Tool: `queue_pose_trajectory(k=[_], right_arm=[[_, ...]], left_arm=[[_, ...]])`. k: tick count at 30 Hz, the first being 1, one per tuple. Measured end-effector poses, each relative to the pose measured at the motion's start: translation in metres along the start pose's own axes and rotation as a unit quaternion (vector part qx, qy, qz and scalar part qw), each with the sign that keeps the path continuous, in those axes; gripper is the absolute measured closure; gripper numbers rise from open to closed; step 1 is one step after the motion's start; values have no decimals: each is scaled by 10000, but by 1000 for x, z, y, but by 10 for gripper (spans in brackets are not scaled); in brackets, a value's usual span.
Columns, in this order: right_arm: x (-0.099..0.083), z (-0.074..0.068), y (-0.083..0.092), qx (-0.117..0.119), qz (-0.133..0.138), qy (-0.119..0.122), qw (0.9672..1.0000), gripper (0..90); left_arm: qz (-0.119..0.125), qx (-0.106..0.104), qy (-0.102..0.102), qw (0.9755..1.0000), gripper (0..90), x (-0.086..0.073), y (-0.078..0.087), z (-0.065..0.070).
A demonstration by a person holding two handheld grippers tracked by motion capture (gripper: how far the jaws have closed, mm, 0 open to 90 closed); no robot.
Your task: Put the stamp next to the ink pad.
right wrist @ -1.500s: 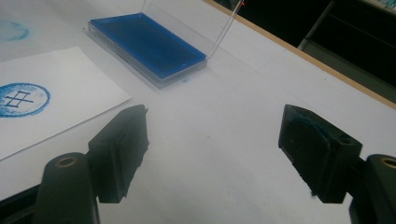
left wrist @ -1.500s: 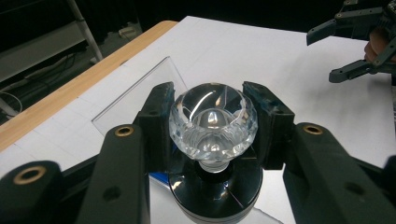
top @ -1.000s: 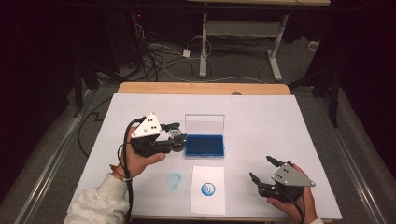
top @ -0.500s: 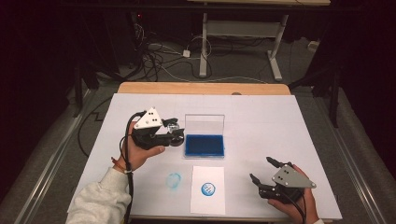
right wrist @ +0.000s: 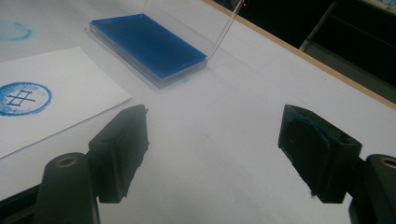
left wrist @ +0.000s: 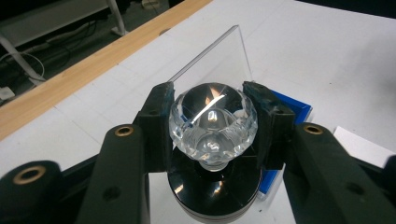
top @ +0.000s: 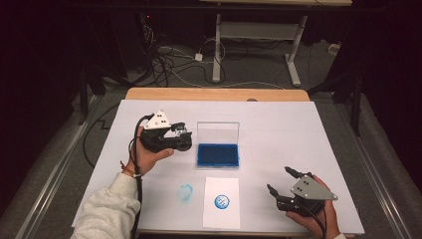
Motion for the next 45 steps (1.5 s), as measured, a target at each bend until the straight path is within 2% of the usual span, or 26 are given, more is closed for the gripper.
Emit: queue_pose_trajectory(k=[11,15,24,45], right_arm=[[-3,-5,-5,220,-239,157,9993,242],[-4,-5,-5,227,-257,167,9993,242],[-3,-7,-5,266,-316,250,9988,242],[-4,-7,-6,285,-377,315,9984,243]], left_arm=[[-296,4,102,9995,544,-14,-22,-3],[-466,44,79,9989,543,-18,-29,-2],[-770,-9,22,9970,543,-27,-43,2],[-1061,-192,26,9942,540,-37,-56,5]])
Point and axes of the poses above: each handheld gripper's, and its own axes: y roughly backward along the jaws, x roughly out of its top, z roughly to its right, the point moved 1 cm from there along -y, roughly forward along the jaws, and after that the axes turned 12 degrees about -y, right-handed, at the moved point
